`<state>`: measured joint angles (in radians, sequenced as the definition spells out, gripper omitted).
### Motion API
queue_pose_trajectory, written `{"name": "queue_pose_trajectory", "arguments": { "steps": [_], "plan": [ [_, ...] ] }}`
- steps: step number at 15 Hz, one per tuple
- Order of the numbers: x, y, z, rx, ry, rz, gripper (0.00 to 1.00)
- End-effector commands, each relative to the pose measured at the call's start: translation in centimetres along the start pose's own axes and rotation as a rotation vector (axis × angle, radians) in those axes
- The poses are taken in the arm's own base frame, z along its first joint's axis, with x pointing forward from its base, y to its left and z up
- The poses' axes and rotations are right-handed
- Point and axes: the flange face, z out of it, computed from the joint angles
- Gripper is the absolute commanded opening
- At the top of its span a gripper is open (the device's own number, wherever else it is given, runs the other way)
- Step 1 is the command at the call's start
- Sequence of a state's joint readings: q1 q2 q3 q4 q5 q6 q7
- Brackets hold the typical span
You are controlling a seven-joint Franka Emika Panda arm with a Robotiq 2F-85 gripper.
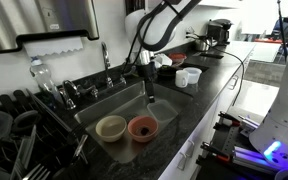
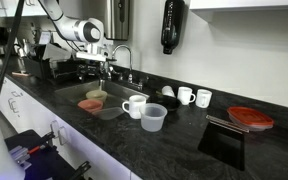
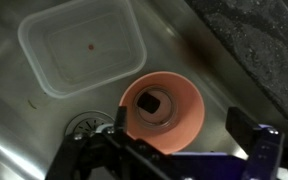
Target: Take the pink bowl out of the sink and put it in the dish rack
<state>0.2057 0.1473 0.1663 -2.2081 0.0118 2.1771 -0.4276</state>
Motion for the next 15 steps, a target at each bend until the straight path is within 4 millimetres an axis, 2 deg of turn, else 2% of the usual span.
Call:
{"name": "queue_pose_trajectory", "arguments": {
  "steps": [1,4,6,10,13,15],
  "plan": [
    [0.0,-0.2,-0.4,-0.003,0.005,-0.002,1.0],
    [0.0,-0.3,-0.6,-0.006,0.007,-0.002,1.0],
    [0.5,-0.1,0.4,0.027,0.028,-0.002,1.0],
    [2.3,0.3,4.5,0.108,0.052,-0.062,1.0],
    [3.5,1.1,8.2,0.153,0.029,-0.097,1.0],
    [4.2,1.7,10.0,0.167,0.007,-0.115,1.0]
  ]
}}
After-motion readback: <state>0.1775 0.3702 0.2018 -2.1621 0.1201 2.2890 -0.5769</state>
